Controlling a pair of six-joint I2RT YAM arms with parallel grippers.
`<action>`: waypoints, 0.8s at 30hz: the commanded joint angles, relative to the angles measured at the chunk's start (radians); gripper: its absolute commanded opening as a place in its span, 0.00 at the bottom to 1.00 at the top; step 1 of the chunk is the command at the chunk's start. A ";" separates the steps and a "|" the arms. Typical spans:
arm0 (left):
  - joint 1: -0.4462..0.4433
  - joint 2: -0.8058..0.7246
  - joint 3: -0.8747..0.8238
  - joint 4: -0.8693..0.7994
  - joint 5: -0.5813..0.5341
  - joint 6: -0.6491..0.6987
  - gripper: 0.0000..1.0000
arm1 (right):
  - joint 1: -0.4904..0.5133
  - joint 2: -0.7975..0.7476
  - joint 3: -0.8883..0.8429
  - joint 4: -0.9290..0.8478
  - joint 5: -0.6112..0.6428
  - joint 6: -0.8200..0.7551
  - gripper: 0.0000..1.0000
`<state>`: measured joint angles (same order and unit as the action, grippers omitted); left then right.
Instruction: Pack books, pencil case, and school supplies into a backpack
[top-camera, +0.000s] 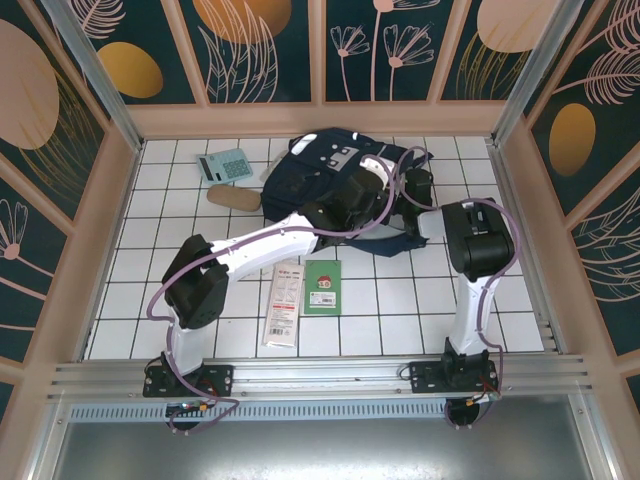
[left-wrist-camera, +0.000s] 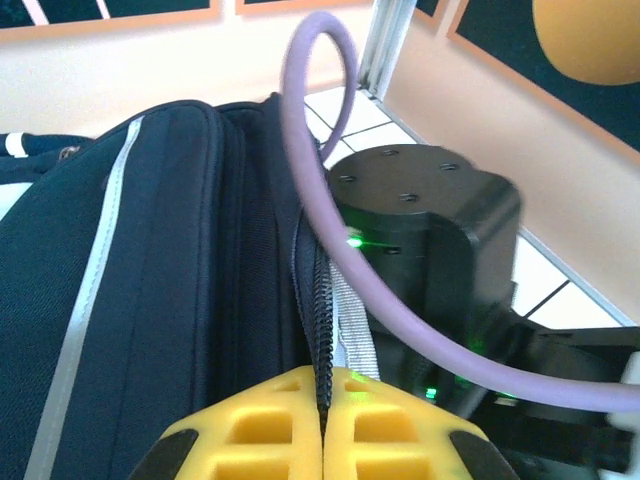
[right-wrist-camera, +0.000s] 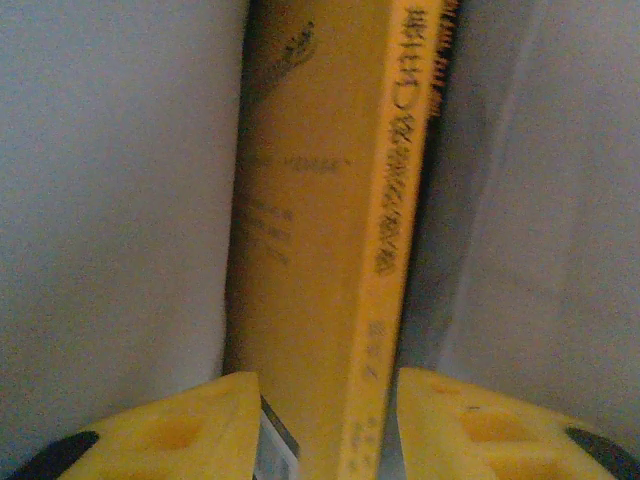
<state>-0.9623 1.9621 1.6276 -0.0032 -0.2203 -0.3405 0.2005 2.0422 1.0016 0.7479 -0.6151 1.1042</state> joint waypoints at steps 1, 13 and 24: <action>-0.015 -0.078 -0.012 0.094 -0.050 0.012 0.00 | -0.021 -0.115 -0.037 -0.077 0.059 -0.097 0.44; 0.007 -0.130 -0.107 0.143 -0.161 -0.052 0.00 | -0.059 -0.387 -0.223 -0.346 0.244 -0.281 0.46; 0.088 -0.126 -0.156 0.144 -0.139 -0.193 0.00 | -0.059 -0.764 -0.400 -0.529 0.382 -0.385 0.47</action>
<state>-0.9104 1.8782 1.4830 0.0818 -0.3363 -0.4629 0.1383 1.3563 0.6426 0.2928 -0.2848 0.7750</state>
